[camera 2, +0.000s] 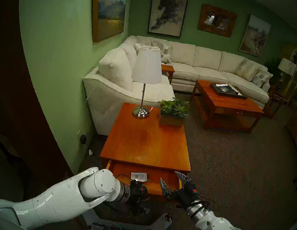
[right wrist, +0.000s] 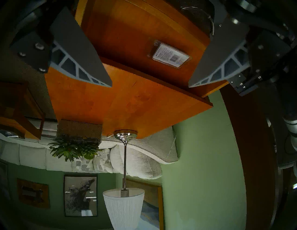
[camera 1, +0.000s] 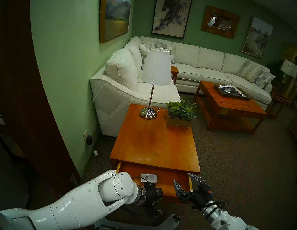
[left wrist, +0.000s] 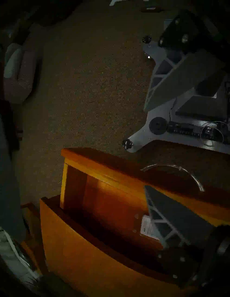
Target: Open the drawer, take out the contents and close the drawer
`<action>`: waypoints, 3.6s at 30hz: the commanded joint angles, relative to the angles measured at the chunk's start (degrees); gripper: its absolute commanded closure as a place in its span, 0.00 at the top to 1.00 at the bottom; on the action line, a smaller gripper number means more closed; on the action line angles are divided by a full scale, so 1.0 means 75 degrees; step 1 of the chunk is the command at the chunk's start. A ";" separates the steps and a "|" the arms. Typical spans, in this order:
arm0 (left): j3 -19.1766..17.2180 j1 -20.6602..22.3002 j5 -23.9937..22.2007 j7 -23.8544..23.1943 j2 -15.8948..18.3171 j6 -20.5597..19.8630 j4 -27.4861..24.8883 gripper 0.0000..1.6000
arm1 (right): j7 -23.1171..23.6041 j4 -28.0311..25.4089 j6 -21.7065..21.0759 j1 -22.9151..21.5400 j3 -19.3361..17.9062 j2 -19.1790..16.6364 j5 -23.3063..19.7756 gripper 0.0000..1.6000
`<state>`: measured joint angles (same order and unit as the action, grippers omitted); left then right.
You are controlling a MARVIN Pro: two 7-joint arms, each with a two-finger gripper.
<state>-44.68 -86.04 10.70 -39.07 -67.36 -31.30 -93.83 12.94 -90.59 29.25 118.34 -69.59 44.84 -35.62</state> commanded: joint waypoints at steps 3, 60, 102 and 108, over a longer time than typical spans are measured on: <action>-0.0401 0.0546 -0.0166 0.0440 -0.0914 -0.0410 0.0893 1.00 | -0.0003 -0.0167 0.0057 -0.0071 -0.0068 -0.0009 -0.0015 1.00; -0.0488 0.1433 -0.0301 0.0707 -0.1870 -0.1255 0.3216 1.00 | -0.0018 -0.0192 0.0052 -0.0055 -0.0076 -0.0019 -0.0017 1.00; -0.0634 0.1436 -0.0815 -0.0157 -0.1477 -0.2201 0.2094 1.00 | -0.0010 -0.0180 0.0056 -0.0064 -0.0070 -0.0015 -0.0017 1.00; -0.0657 0.1498 -0.0859 -0.0298 -0.1478 -0.2343 0.2124 1.00 | -0.0012 -0.0183 0.0055 -0.0062 -0.0072 -0.0016 -0.0018 1.00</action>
<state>-48.73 -76.95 5.36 -39.49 -77.92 -47.92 -76.47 12.91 -90.58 29.24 118.34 -69.60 44.82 -35.64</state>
